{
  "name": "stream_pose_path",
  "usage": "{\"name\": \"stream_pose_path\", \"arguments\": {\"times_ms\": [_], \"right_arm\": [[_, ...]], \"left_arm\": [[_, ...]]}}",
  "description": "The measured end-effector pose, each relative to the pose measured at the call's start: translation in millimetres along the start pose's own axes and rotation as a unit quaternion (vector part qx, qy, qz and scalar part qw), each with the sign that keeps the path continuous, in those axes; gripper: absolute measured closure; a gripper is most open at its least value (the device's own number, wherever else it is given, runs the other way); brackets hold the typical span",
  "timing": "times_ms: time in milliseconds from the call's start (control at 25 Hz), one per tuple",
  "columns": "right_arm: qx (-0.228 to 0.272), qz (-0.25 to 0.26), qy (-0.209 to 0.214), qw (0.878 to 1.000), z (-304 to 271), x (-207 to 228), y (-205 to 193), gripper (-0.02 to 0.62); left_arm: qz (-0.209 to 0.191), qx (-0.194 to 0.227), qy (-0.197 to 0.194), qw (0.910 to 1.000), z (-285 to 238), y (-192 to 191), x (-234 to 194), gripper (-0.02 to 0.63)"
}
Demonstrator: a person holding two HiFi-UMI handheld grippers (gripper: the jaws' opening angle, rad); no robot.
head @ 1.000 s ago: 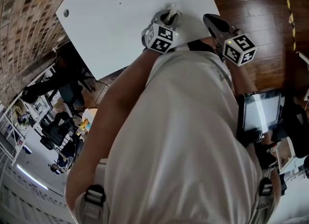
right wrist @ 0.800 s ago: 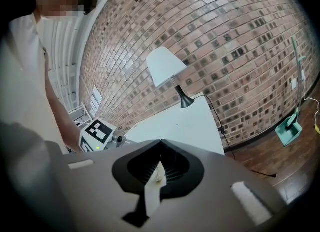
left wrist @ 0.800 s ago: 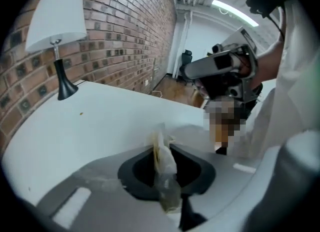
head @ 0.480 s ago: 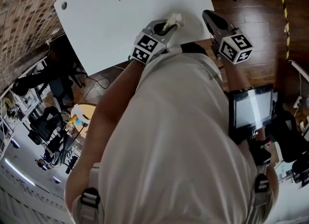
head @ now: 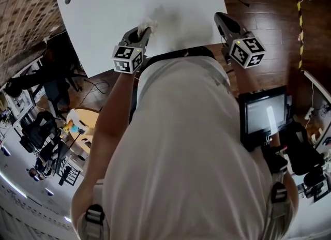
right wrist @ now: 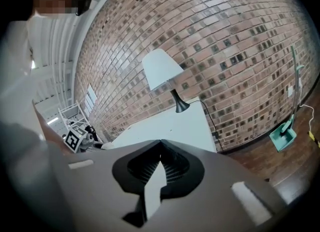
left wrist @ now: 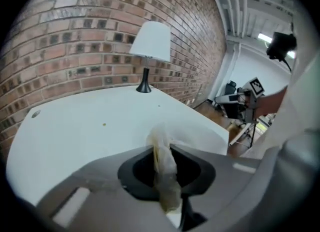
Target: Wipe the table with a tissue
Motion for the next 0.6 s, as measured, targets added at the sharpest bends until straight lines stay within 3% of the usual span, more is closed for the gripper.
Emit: {"name": "stream_pose_path", "arguments": {"times_ms": [240,320,480,600], "right_arm": [[-0.018,0.014,-0.021,1.000,0.5,-10.0,-1.7,0.588],[-0.019,0.022,-0.018,0.999,-2.2,-18.9,0.6,0.588],[-0.019,0.031,-0.013,0.999,-18.3,-37.8,7.1,0.588],[-0.023,0.040,-0.006,0.999,-30.2,-55.4,7.7,0.588]], "left_arm": [[-0.096,-0.013,-0.088,0.9914,-34.2,5.9,40.1,0.558],[-0.099,-0.010,-0.092,0.9908,-36.9,8.6,38.5,0.558],[-0.011,0.046,-0.053,0.9975,-17.7,20.9,-8.2,0.558],[0.056,0.089,-0.001,0.9945,6.6,23.2,-61.9,0.558]]}}
Point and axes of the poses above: the fingertips, and each gripper's own axes: z backward along the fingers, x to its right, y out of its top, the point moved 7 cm from there along z, backward along the fingers, and after that the axes turned 8 degrees about -y, right-handed, at the moved point
